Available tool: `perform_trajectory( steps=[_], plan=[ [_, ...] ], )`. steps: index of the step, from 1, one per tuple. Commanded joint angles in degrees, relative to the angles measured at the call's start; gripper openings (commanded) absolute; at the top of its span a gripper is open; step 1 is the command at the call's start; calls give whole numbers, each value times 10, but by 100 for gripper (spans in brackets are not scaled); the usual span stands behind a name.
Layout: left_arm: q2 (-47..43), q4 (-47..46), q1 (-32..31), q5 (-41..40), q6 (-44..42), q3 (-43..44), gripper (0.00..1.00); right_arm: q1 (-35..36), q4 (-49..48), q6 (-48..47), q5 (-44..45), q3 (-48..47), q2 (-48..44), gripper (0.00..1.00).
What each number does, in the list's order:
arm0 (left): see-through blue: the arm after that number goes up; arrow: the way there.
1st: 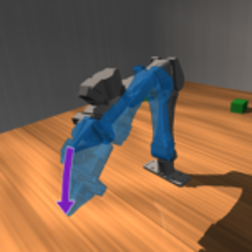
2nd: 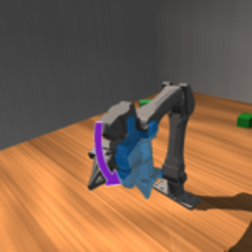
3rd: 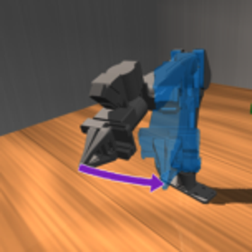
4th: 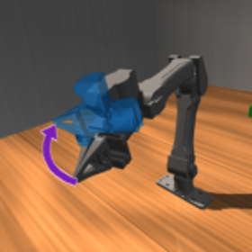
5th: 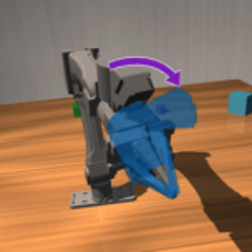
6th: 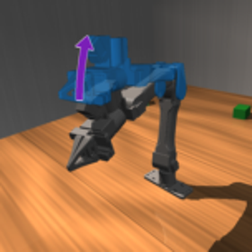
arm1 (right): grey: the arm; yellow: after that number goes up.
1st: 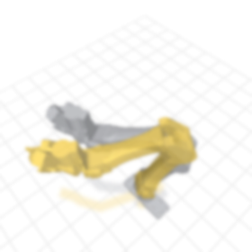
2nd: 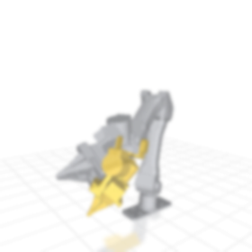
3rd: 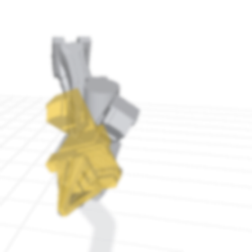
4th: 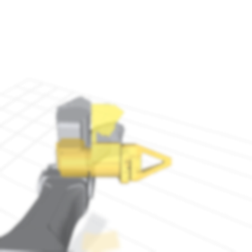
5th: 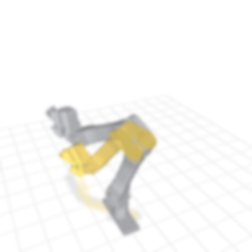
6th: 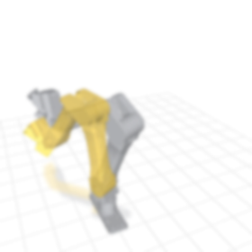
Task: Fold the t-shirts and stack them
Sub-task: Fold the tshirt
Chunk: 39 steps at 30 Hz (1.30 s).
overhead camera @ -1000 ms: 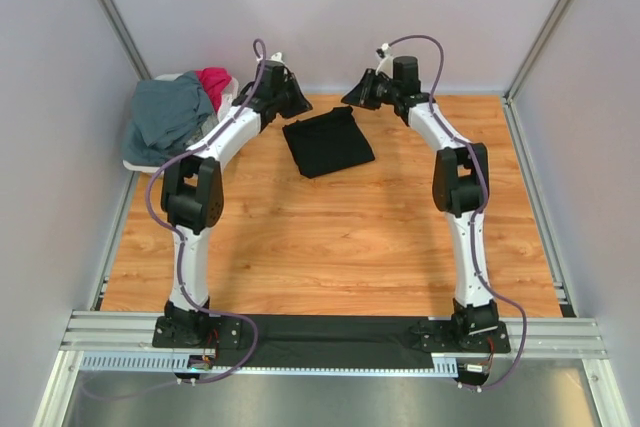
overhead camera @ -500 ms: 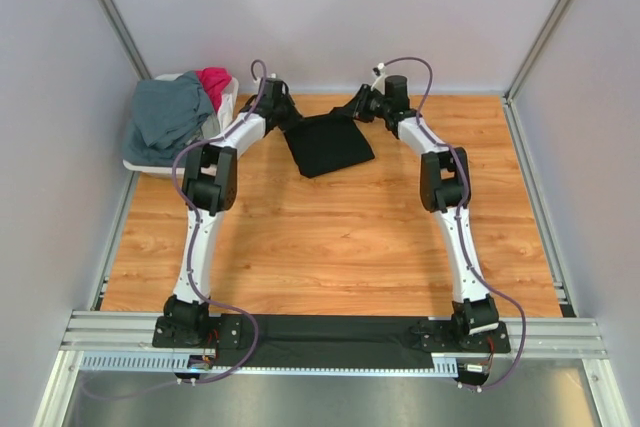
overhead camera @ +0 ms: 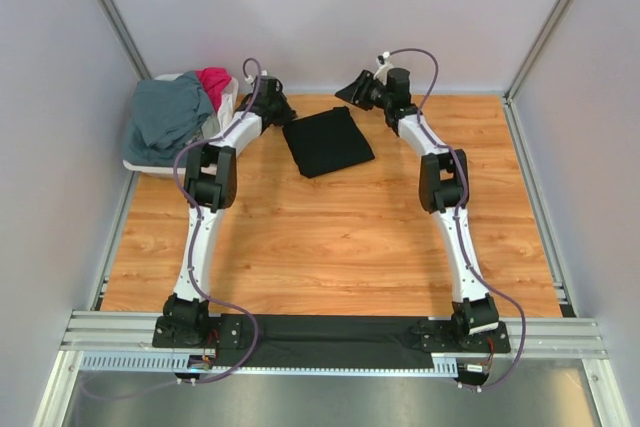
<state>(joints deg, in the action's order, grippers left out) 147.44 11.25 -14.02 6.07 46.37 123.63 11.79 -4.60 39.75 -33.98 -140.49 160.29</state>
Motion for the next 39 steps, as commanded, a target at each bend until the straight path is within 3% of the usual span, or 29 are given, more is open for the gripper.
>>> perform_trajectory(
  steps=[1, 7, 12, 18, 23, 29, 39],
  plan=[
    [-6, -2, 4, -18, -42, 42, 0, -5, -9, 2, -19, -20, -48, 48],
    [-95, 12, 4, 11, -104, 48, 0, -5, 41, -45, -22, 50, -135, 47],
    [-190, -19, -7, 18, -128, -54, 0, 0, 77, -74, -31, 126, -169, 42],
    [-218, -42, -33, 59, -99, -134, 0, 2, 168, -115, -8, 172, -196, 33],
    [-235, -30, -64, 92, -87, -182, 0, 3, 169, -126, 8, 345, -276, 22],
    [-306, -26, -90, 101, -88, -298, 0, 4, 172, -146, 37, 526, -374, 20],
    [-390, 22, -104, 78, -112, -439, 0, 57, 159, -136, 57, 694, -501, 17]
  ],
)
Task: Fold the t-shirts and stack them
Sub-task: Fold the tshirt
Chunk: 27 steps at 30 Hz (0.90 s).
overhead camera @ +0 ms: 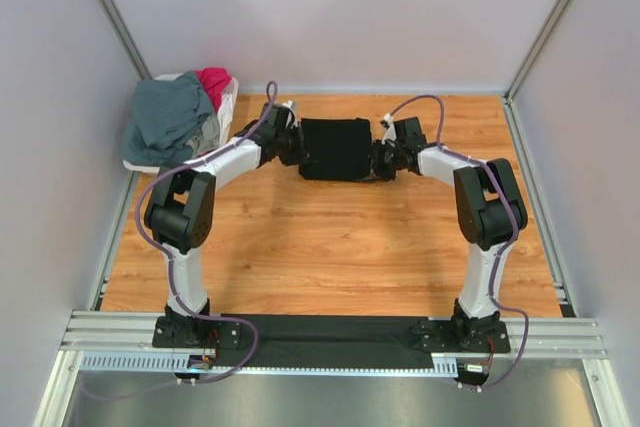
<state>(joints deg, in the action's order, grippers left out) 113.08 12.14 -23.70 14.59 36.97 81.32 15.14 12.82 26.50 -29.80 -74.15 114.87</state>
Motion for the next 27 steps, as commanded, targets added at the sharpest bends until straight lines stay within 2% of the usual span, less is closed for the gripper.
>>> perform_trajectory(
  steps=[1, 7, 13, 15, 19, 21, 24, 25, 27],
  plan=[
    [-49, 21, -9, -13, -22, -30, 0, 32, -19, 1, 19, 57, -56, 16],
    [-38, 39, -20, -40, -35, -61, 0, 39, -38, 22, 28, 122, -103, 14],
    [-28, 80, -20, -90, -43, -60, 0, 38, 22, -3, 34, 87, -139, 13],
    [-31, 92, -20, -101, -47, -62, 0, 38, 31, -8, 44, 58, -159, 13],
    [-57, 119, -20, -52, -68, -54, 0, 38, 63, -25, 75, -15, -162, 14],
    [-95, 120, -21, -22, -79, -52, 0, 35, 66, -31, 106, -62, -143, 14],
    [-139, 114, -23, -29, -86, -30, 0, 29, 59, -29, 141, -128, -100, 11],
    [-145, 105, -23, -41, -88, -23, 0, 26, 58, -27, 146, -144, -87, 7],
    [-142, 88, -23, -52, -94, -10, 0, 18, 54, -23, 136, -179, -42, 6]
  ],
)
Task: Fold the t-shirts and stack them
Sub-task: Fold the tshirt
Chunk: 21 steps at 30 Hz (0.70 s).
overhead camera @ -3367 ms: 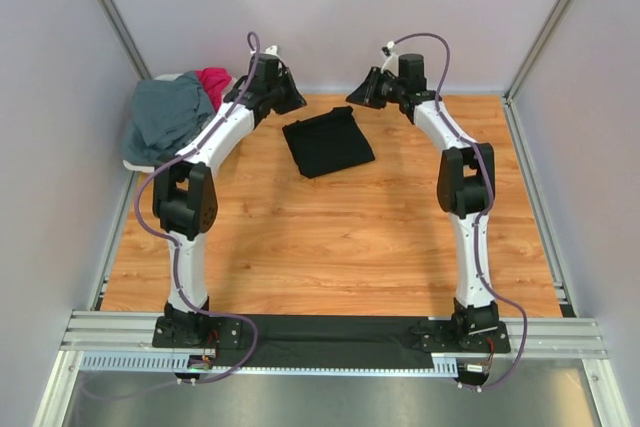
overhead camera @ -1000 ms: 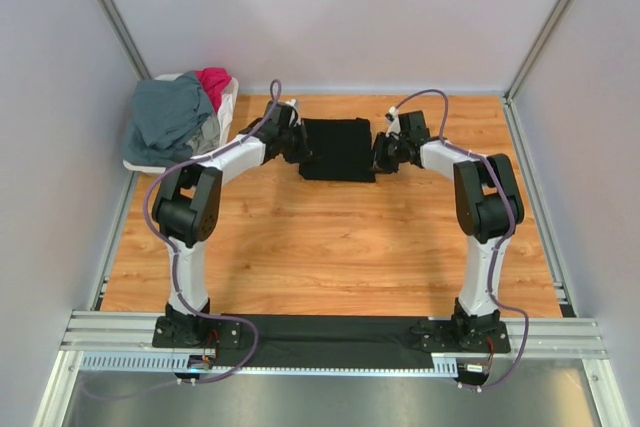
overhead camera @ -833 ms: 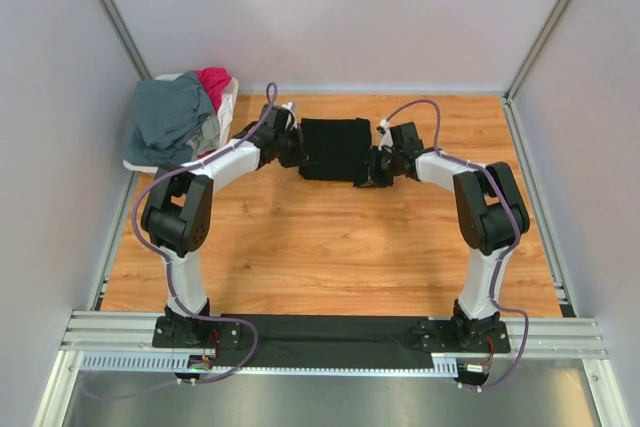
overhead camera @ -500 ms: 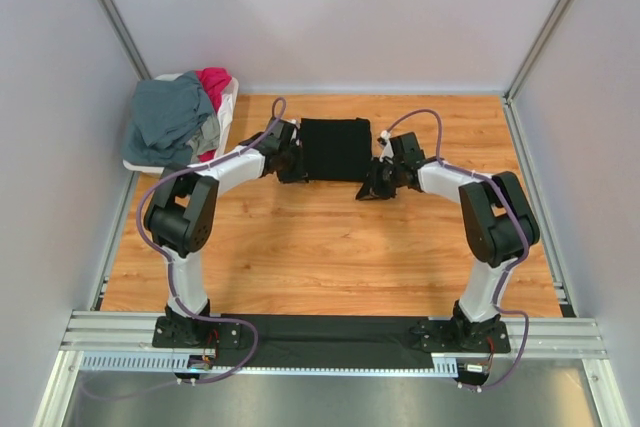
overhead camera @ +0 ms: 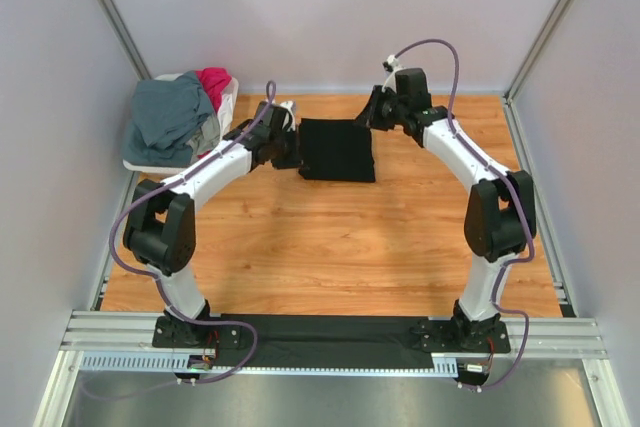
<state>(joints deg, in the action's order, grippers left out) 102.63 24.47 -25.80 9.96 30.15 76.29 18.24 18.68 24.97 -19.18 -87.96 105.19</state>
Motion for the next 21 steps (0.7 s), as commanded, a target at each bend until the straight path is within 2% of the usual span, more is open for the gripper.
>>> perform_trajectory(
  steps=[1, 7, 11, 14, 21],
  plan=[
    [-31, -50, -2, -19, -26, 54, 0, -14, -5, -7, 29, -73, 70, 4],
    [75, -123, -2, -40, -4, 116, 0, -16, -24, -9, 49, -144, 172, 0],
    [143, -109, -2, -61, 10, 153, 0, -17, -17, -15, 60, -173, 221, 0],
    [157, -94, -2, -95, 17, 135, 0, -17, -24, -24, 77, -158, 231, 0],
    [158, -90, -2, -95, 53, 47, 0, -25, -63, -13, 109, -103, 243, 0]
  ],
)
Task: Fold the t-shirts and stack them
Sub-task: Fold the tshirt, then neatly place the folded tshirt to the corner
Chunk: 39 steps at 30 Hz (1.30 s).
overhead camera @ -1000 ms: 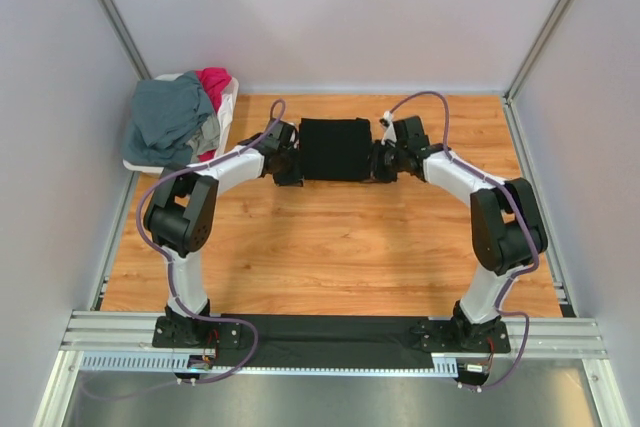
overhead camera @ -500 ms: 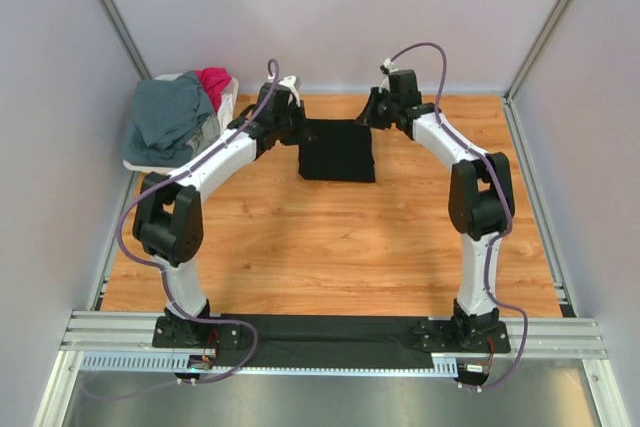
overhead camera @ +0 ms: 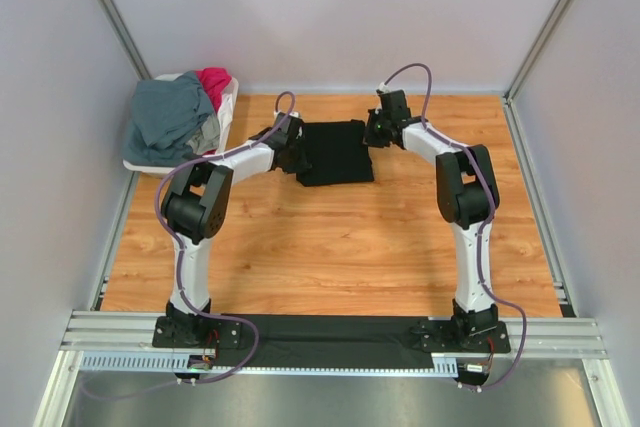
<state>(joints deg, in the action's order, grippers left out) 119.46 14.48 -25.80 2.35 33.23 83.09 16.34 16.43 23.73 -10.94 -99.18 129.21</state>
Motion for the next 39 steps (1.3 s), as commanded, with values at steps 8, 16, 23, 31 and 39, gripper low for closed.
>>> perform_trajectory(
  steps=[8, 16, 23, 31, 39],
  plan=[
    [-19, 34, -2, -23, 5, -17, 0, -11, -37, 2, 19, 14, 5, 0],
    [-35, 149, 7, 18, -70, 150, 1, -47, -3, 4, -86, 11, -87, 26],
    [-104, 185, 22, 23, -77, 191, 100, -63, 57, -62, -89, -11, -118, 100],
    [-218, 169, 42, 41, -47, 68, 99, -61, 88, -65, -108, -24, -62, 100],
    [-251, 191, 58, 49, -45, 8, 98, -44, 72, -52, -111, -43, -14, 81]
  ],
)
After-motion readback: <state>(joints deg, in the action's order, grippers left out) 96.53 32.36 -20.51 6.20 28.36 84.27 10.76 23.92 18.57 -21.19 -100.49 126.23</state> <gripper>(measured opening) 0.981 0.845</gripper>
